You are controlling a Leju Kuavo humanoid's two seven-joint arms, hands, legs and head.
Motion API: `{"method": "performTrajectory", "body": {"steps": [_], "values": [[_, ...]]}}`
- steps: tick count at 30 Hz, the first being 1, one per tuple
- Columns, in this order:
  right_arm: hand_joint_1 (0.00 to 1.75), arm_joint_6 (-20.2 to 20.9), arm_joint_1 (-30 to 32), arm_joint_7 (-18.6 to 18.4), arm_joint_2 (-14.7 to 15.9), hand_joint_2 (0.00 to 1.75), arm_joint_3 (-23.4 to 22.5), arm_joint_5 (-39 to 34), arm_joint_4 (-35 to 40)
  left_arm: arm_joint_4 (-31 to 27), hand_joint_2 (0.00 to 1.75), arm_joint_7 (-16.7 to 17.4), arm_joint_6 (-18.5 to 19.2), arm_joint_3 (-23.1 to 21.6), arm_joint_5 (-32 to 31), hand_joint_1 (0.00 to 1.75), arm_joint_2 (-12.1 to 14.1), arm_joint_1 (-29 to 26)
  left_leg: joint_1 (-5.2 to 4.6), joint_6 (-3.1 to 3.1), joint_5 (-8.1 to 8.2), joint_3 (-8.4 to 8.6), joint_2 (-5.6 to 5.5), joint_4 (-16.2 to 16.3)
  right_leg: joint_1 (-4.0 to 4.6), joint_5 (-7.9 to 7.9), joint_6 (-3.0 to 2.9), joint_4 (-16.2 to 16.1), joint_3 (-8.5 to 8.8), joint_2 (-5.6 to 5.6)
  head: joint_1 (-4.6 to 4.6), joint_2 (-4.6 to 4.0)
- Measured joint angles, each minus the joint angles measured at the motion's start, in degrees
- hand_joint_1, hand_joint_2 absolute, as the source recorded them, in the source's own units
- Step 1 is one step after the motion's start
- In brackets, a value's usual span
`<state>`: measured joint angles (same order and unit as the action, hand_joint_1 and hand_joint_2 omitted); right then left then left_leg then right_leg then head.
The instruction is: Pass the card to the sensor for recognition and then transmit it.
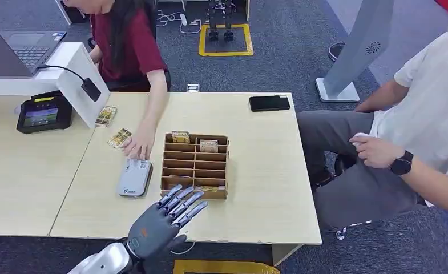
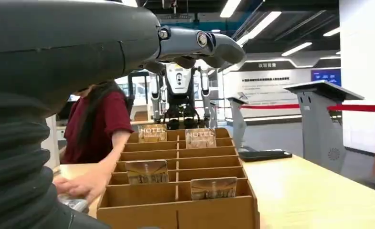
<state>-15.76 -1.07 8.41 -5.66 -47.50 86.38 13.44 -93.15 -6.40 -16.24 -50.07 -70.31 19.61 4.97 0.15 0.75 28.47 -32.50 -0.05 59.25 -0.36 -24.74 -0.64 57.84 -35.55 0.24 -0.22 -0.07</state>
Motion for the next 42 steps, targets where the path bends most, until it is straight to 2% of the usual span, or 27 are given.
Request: {"method": "performTrajectory", "body": {"steps": [4, 8, 21, 31, 35, 42], "values": [[0.00, 0.00, -0.01, -0.22, -0.02, 1.75, 0.00, 0.53, 0.00, 1.64, 1.75, 2.65, -0.02, 0.00, -0.26, 0.00, -1.66, 0.33, 0.00, 0.00, 0.00, 0.00, -0.02, 0.00, 0.00, 0.00, 0.00, 0.00, 0.00, -0.01, 0.04, 0.00], [0.00, -0.09, -0.06, -0.55, -0.02, 1.75, 0.00, 1.03, 0.00, 5.74, 1.75, 6.29, -0.52, 0.37, -2.60, 0.00, -4.48, 1.30, -0.01, 0.00, 0.00, 0.00, -0.02, 0.01, -0.01, 0.01, 0.00, 0.00, 0.01, -0.02, 0.04, 0.00], [0.00, -0.28, -0.28, -0.70, -0.50, 1.75, 0.02, 2.65, 0.00, 17.04, 1.75, 7.58, -0.57, 6.04, -1.31, 0.00, -11.54, 2.76, 0.00, 0.00, -0.01, 0.00, -0.02, 0.01, 0.00, 0.01, 0.00, 0.00, 0.01, -0.02, 0.02, 0.00], [0.00, -0.61, -0.31, -0.92, -0.74, 1.75, 0.04, 3.17, 0.00, 21.81, 1.75, 10.03, -2.05, 11.08, -2.69, 0.00, -14.75, 3.78, -0.01, 0.03, -0.02, 0.00, -0.02, 0.01, 0.00, 0.02, -0.01, 0.00, 0.01, -0.02, 0.02, 0.00], [0.00, -0.61, -0.32, -0.98, -0.83, 1.75, 0.04, 3.17, 0.00, 22.88, 1.75, 9.81, -2.38, 11.98, -2.21, 0.00, -15.74, 3.86, -0.01, 0.03, -0.02, -0.01, -0.02, 0.01, 0.00, 0.02, -0.01, 0.00, 0.01, -0.02, 0.02, 0.00], [0.00, -0.66, -0.31, -0.66, -0.90, 1.75, 0.02, 3.17, 0.00, 22.97, 1.75, 7.21, -2.40, 12.04, -0.55, 0.00, -17.13, 3.63, -0.01, 0.03, -0.02, -0.02, -0.03, 0.01, 0.00, 0.02, -0.01, 0.00, 0.01, -0.03, 0.02, 0.00]]}}
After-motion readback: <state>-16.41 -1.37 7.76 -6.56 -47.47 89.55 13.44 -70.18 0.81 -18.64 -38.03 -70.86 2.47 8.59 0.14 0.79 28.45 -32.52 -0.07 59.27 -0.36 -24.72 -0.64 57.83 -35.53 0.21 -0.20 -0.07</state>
